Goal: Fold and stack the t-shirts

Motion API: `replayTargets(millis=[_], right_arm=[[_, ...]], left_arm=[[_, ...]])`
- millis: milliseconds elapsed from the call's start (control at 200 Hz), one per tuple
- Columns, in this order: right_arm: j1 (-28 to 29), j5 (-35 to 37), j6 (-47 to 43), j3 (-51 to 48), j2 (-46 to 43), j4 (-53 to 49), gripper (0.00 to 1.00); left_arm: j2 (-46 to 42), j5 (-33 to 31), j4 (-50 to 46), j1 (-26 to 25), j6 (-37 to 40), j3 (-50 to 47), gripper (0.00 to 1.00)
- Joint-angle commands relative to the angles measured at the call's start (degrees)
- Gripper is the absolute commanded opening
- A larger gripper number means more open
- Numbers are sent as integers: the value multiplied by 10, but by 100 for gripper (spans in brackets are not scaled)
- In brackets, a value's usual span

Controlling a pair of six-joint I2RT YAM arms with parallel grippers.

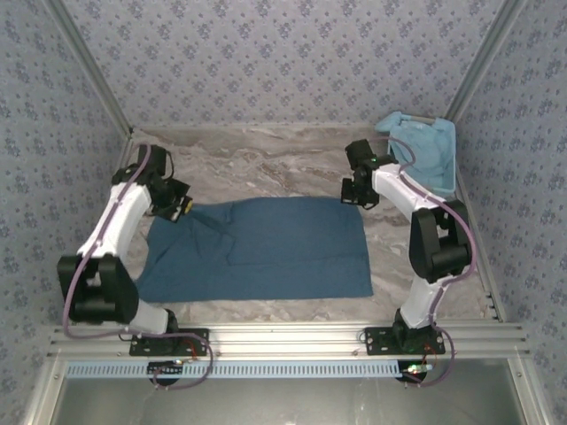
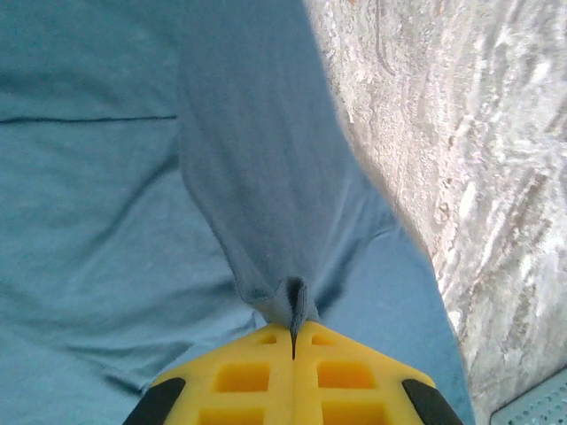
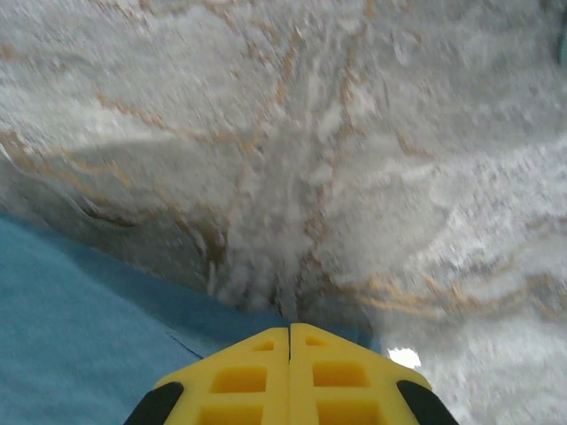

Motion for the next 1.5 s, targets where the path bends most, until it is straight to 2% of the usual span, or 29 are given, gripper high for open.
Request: replayTargets(millis=[0,215,345,710,904,1274,1494], right_arm=[[6,33,22,-39,-46,-18,0],[25,42,58,-130,-121,-41,0],[29,38,69,-170,-157,-54,0],[41,47,92,-225,-198,-95,0],[49,51,101,-243,-204,-98,0],[51,53,114,-259,-192,-91,0],[51,57,115,-253,-183,-95,0]], left_arm=[[-86,-27,-67,9,21,-37,0],[-226,-29,-134,41,30,-139,0],[-281,-36,-176,53,33,-150,0],[-359,-73,-271,59,46,-154,0],[-375,-71,-282,59,50,-178,0],[-428,-59,-301,59,8,-235,0],[-449,-73,-317,58,-2,-238,0]])
